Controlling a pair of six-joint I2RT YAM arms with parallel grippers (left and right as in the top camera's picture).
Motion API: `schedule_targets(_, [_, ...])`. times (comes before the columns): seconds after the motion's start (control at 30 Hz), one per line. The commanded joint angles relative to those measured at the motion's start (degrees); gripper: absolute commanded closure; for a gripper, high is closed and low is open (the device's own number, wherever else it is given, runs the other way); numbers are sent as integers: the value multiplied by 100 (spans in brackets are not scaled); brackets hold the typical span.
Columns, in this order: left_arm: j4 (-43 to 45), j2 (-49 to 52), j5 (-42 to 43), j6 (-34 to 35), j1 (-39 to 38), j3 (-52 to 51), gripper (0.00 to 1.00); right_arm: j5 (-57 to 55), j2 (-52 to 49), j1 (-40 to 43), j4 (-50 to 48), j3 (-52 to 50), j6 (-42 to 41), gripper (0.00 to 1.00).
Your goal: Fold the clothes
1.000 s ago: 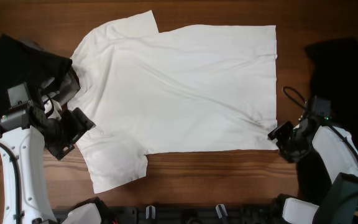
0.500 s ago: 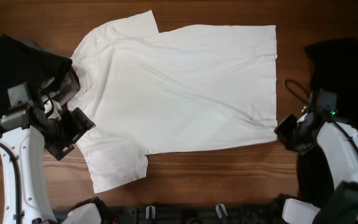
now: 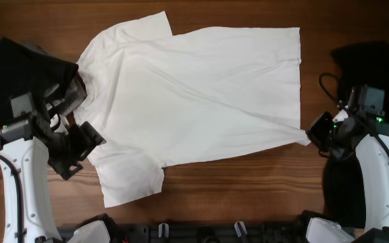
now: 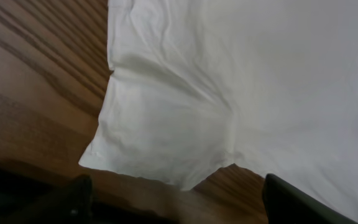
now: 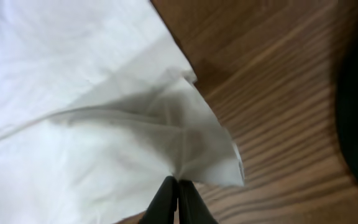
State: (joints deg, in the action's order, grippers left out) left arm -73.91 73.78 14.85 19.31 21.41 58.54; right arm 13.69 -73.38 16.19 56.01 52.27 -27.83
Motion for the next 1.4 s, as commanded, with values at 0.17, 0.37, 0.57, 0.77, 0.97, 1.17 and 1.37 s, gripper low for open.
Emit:
schedule_targets(0.17, [855,7,442,1086,-15,-1624,14,439,48,17,-201,74,-208,96])
schedule_targets(0.37, [1390,13,-229,1915,2,-2197,10,481,48,17,-203,74,-238,96])
schedule_targets(0.57, [1834,153,-291,2024,2,-2559,27,483,48,17,-247,74,-234,96])
schedule_targets(0.77, [2258,575,-356,2223,0,-2776,42,483,48,17,-323,74,-223,96])
schedule_targets(0.97, [2634,984,-247,2315,2,-2776,79,479,48,17,-415,74,-210,96])
schedule_targets(1.17, [2173,868,-229,1602,28,-2402,96,472,48,17,-413,76,-55,96])
schedule_targets(1.37, [1158,363,-577,1394,170,-1403,96,369,166,17,-114,79,83,96])
